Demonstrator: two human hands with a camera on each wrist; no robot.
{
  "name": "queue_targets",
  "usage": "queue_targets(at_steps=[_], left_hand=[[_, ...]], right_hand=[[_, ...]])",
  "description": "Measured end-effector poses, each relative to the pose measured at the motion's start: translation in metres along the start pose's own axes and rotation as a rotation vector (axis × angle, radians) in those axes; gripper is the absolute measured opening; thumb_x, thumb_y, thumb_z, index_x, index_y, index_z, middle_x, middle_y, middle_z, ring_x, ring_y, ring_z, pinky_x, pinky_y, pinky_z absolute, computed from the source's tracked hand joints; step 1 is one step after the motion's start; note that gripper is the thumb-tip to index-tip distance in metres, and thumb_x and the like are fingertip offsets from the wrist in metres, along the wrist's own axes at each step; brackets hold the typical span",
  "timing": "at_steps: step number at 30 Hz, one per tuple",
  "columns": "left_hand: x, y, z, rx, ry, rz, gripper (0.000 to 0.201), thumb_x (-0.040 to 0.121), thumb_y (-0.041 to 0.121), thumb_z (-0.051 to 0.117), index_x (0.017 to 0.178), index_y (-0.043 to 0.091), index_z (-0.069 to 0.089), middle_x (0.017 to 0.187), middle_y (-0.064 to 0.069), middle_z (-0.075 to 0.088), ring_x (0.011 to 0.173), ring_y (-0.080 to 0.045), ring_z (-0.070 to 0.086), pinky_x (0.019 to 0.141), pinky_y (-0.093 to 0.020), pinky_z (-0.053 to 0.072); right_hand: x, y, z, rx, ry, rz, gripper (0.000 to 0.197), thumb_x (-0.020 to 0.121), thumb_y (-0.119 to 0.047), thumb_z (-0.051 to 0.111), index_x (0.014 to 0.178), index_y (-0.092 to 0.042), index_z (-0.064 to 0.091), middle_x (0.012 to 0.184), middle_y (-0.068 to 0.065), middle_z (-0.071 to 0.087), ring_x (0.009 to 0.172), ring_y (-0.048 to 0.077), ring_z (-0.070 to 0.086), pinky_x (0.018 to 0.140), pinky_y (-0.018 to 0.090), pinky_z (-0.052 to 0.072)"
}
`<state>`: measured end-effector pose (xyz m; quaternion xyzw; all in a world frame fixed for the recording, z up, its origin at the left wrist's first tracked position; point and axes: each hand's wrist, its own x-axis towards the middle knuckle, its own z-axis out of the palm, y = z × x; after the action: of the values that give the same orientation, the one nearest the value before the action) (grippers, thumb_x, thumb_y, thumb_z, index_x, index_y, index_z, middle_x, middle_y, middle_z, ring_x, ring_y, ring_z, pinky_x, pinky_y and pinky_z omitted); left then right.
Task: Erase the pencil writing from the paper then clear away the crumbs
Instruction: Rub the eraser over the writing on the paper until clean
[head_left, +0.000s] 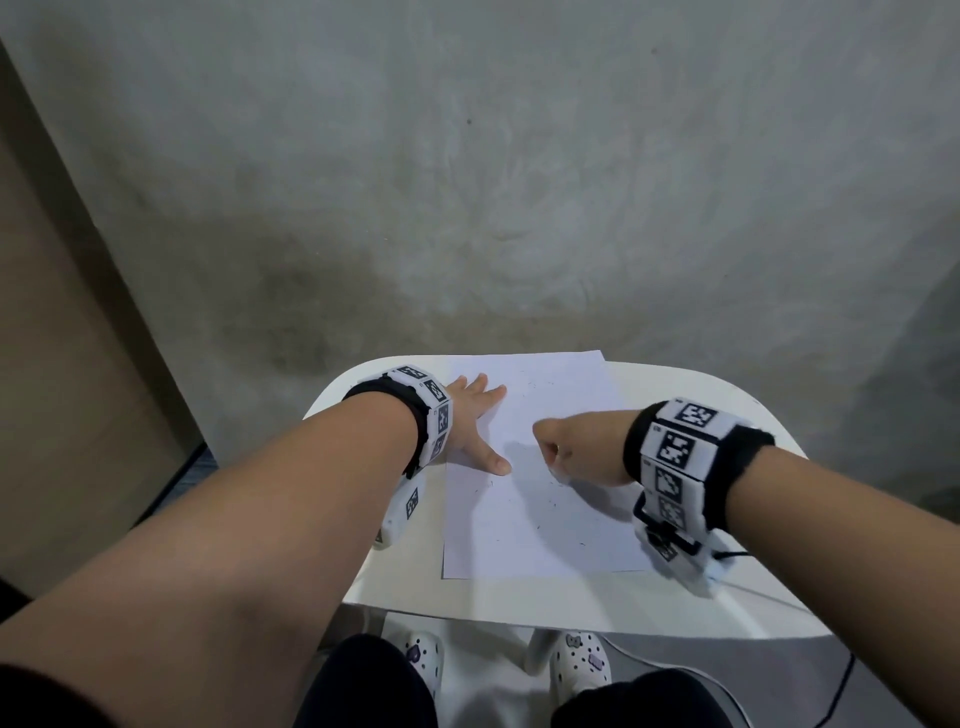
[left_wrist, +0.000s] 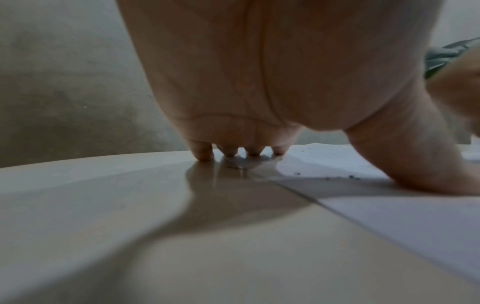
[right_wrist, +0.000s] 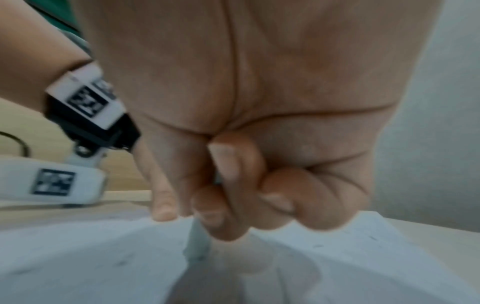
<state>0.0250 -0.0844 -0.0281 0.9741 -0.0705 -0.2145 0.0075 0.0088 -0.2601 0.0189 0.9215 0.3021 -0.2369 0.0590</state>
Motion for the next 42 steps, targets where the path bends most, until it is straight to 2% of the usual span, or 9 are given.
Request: queue_targets(at_steps=[5, 10, 13, 18, 23, 29, 35, 39, 42], left_hand=[[-0.001, 0.0, 0.0, -0.002, 0.007, 0.012, 0.109, 0.08, 0.068, 0.058, 0.153, 0.026, -0.012, 0.162, 0.0, -0.016, 0.15, -0.023, -0.009, 0.119, -0.048, 0.005], [-0.002, 0.001, 0.0, -0.007, 0.008, 0.005, 0.108, 0.081, 0.066, 0.058, 0.153, 0.026, -0.012, 0.162, 0.0, -0.016, 0.15, -0.022, -0.01, 0.119, -0.048, 0.004], [-0.003, 0.002, -0.001, 0.001, 0.008, -0.005, 0.108, 0.081, 0.066, 0.057, 0.153, 0.027, -0.012, 0.161, 0.001, -0.016, 0.15, -0.022, -0.01, 0.119, -0.048, 0.005], [-0.003, 0.003, -0.002, -0.005, -0.001, -0.004, 0.108, 0.081, 0.065, 0.058, 0.153, 0.027, -0.013, 0.161, 0.001, -0.017, 0.15, -0.021, -0.011, 0.119, -0.048, 0.004], [-0.004, 0.003, -0.003, 0.018, 0.005, -0.002, 0.108, 0.081, 0.067, 0.057, 0.154, 0.026, -0.012, 0.162, 0.0, -0.015, 0.15, -0.022, -0.008, 0.119, -0.049, 0.006], [-0.006, 0.004, -0.003, 0.006, -0.006, -0.01, 0.108, 0.081, 0.067, 0.057, 0.153, 0.027, -0.013, 0.161, 0.001, -0.016, 0.15, -0.021, -0.01, 0.12, -0.047, 0.004], [-0.01, 0.005, -0.005, 0.003, -0.003, 0.003, 0.106, 0.083, 0.065, 0.056, 0.153, 0.026, -0.013, 0.161, 0.0, -0.016, 0.15, -0.021, -0.01, 0.12, -0.047, 0.004], [-0.01, 0.005, -0.005, 0.015, -0.001, 0.009, 0.106, 0.083, 0.065, 0.056, 0.154, 0.025, -0.012, 0.162, 0.0, -0.016, 0.15, -0.021, -0.009, 0.12, -0.046, 0.005], [-0.011, 0.006, -0.005, 0.02, -0.001, 0.005, 0.105, 0.083, 0.065, 0.055, 0.154, 0.025, -0.013, 0.161, 0.0, -0.016, 0.15, -0.021, -0.009, 0.12, -0.046, 0.004]], right_hand=[[-0.02, 0.006, 0.004, -0.055, -0.277, 0.001, 0.008, 0.087, -0.018, 0.051, 0.09, -0.024, 0.048, 0.084, -0.001, 0.058, 0.074, 0.019, 0.049, 0.062, 0.027, 0.036], [-0.01, 0.022, -0.012, 0.187, 0.106, 0.111, 0.005, 0.085, -0.021, 0.049, 0.09, -0.02, 0.05, 0.076, -0.001, 0.07, 0.056, 0.017, 0.057, 0.058, 0.026, 0.043], [-0.005, 0.027, -0.025, 0.031, 0.222, 0.079, 0.006, 0.082, -0.018, 0.05, 0.085, -0.016, 0.055, 0.074, -0.005, 0.065, 0.069, 0.018, 0.058, 0.058, 0.025, 0.041], [0.008, 0.019, -0.011, -0.226, 0.189, -0.043, 0.012, 0.077, -0.011, 0.057, 0.076, -0.023, 0.059, 0.087, -0.001, 0.065, 0.084, 0.022, 0.058, 0.068, 0.03, 0.044], [-0.007, 0.024, 0.004, -0.318, 0.211, -0.116, 0.024, 0.078, -0.011, 0.047, 0.059, -0.021, 0.037, 0.064, -0.005, 0.045, 0.073, 0.023, 0.042, 0.051, 0.022, 0.026], [-0.02, 0.023, -0.003, -0.318, -0.118, -0.046, 0.01, 0.08, -0.011, 0.059, 0.08, -0.021, 0.059, 0.07, -0.009, 0.056, 0.067, 0.014, 0.048, 0.054, 0.02, 0.033], [0.001, 0.022, -0.006, -0.21, 0.141, -0.021, 0.012, 0.077, -0.009, 0.056, 0.071, -0.02, 0.055, 0.077, -0.005, 0.058, 0.077, 0.019, 0.053, 0.055, 0.022, 0.036], [-0.016, 0.035, 0.009, -0.155, 0.052, -0.03, 0.011, 0.076, -0.015, 0.068, 0.085, -0.017, 0.063, 0.096, -0.001, 0.067, 0.084, 0.019, 0.058, 0.067, 0.027, 0.042], [-0.02, 0.044, 0.008, -0.109, -0.027, 0.007, 0.012, 0.074, -0.021, 0.07, 0.085, -0.019, 0.068, 0.086, -0.005, 0.066, 0.077, 0.016, 0.055, 0.069, 0.027, 0.043]])
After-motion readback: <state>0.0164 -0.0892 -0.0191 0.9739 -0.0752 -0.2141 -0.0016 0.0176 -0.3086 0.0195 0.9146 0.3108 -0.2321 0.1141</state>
